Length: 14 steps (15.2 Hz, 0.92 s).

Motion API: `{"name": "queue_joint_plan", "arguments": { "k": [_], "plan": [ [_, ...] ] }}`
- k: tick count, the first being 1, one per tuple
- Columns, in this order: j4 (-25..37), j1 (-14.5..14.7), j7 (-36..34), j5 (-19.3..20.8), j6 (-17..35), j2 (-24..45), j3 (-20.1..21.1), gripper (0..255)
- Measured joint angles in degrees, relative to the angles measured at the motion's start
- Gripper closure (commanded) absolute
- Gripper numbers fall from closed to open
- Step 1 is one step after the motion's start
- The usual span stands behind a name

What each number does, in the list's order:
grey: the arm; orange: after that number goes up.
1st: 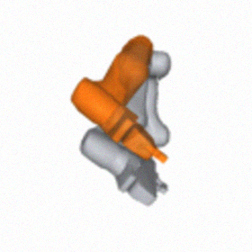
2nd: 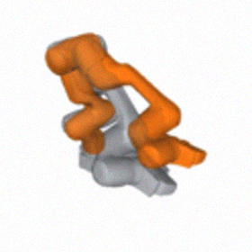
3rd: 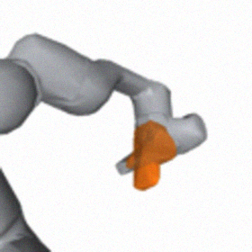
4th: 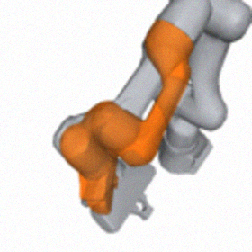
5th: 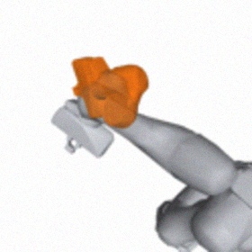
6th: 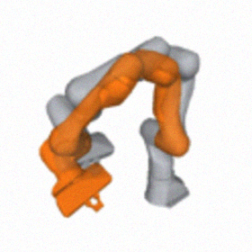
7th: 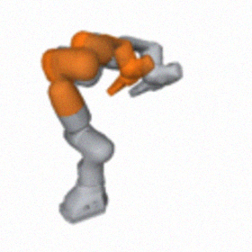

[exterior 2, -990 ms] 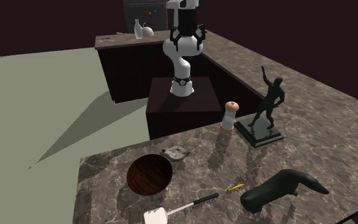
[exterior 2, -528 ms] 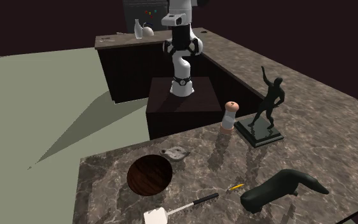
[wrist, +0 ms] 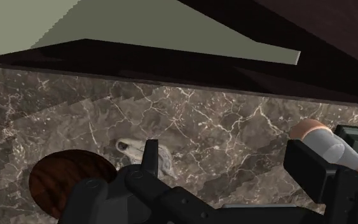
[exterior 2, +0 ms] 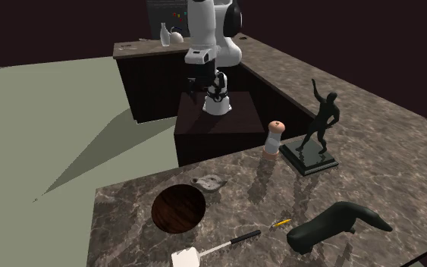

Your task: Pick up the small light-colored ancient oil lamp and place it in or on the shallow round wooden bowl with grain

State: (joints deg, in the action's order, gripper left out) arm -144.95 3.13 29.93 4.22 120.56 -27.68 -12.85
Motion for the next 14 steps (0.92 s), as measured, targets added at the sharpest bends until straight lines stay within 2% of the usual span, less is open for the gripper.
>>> {"name": "queue_joint_plan", "arguments": {
  "k": [6,11,14],
  "plan": [
    [1.77,3.08,14.92,-1.63,11.74,13.22,-5.14,0],
    [6.58,5.27,29.07,-7.09,18.92,25.53,-7.55,0],
    [9.24,5.12,38.46,-11.56,22.92,32.73,-7.5,0]
  ]
}}
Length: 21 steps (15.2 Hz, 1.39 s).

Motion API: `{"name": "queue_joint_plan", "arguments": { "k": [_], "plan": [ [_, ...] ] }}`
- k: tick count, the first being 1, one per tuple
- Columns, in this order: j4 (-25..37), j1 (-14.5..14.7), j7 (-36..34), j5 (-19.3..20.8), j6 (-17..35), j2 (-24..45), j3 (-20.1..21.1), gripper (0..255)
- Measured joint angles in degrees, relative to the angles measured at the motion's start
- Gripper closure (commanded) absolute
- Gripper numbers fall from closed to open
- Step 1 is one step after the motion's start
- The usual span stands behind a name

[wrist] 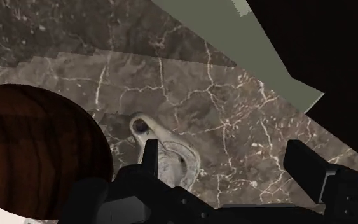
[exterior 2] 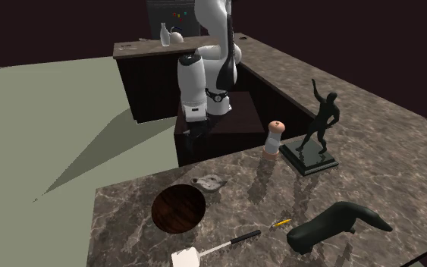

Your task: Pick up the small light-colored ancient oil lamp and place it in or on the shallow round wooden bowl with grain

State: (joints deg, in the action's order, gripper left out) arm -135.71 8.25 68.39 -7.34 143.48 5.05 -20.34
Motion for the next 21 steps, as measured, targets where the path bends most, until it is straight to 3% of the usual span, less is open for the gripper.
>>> {"name": "queue_joint_plan", "arguments": {
  "k": [4,8,16,21],
  "plan": [
    [6.05,-1.84,11.53,-6.02,3.84,10.44,2.73,0],
    [12.68,-4.44,20.32,-8.95,5.93,19.21,6.45,0],
    [16.04,-6.31,23.76,-11.35,9.76,26.38,9.25,0],
    [16.17,-6.45,23.92,-11.49,10.03,26.76,9.39,0]
  ]
}}
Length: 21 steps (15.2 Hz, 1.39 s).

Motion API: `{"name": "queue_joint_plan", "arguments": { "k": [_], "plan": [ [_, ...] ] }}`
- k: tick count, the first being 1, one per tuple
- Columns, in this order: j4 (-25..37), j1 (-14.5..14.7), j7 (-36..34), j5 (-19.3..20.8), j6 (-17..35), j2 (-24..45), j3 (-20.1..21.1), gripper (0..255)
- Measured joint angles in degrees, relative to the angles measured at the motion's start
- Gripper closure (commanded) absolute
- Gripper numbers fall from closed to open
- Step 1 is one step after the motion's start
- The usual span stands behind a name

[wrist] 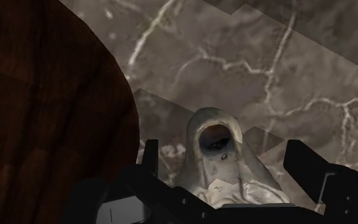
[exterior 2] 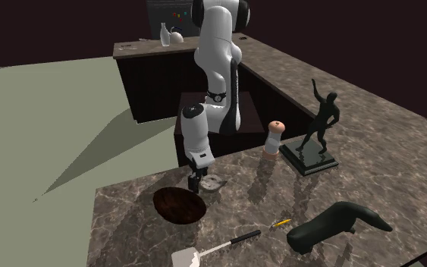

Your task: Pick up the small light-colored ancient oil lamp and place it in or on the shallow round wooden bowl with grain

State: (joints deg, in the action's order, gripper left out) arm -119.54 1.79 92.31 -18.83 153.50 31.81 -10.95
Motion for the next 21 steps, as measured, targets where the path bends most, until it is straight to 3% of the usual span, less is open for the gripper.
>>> {"name": "queue_joint_plan", "arguments": {
  "k": [2,3,14,21],
  "plan": [
    [0.01,0.0,0.01,0.0,0.0,0.02,0.01,0],
    [0.01,0.0,0.01,0.0,0.01,0.01,0.01,255],
    [-0.28,0.1,-0.08,0.11,-0.57,-0.58,-0.11,255],
    [-1.23,1.39,-1.62,2.0,-3.53,-4.81,-1.81,255]
  ]
}}
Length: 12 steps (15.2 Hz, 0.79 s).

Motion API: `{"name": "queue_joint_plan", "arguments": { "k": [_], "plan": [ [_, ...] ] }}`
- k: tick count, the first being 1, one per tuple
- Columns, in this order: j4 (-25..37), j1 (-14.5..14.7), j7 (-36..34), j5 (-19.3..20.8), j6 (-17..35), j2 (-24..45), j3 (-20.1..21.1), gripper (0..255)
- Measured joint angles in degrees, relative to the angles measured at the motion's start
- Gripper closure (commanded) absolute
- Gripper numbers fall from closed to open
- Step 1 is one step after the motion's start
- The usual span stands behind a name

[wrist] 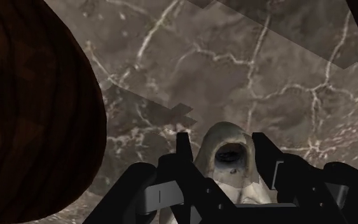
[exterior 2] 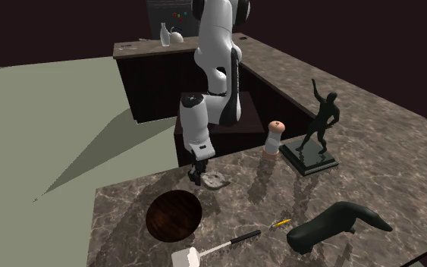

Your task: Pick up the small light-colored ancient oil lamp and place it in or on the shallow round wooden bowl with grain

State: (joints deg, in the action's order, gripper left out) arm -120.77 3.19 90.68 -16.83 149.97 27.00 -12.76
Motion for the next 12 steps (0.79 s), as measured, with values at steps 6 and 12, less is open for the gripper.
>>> {"name": "queue_joint_plan", "arguments": {
  "k": [6,12],
  "plan": [
    [-0.17,0.89,-1.36,1.83,-3.29,-3.54,-1.34,255],
    [0.02,1.72,-2.87,3.81,-6.96,-7.19,-2.53,255]
  ]
}}
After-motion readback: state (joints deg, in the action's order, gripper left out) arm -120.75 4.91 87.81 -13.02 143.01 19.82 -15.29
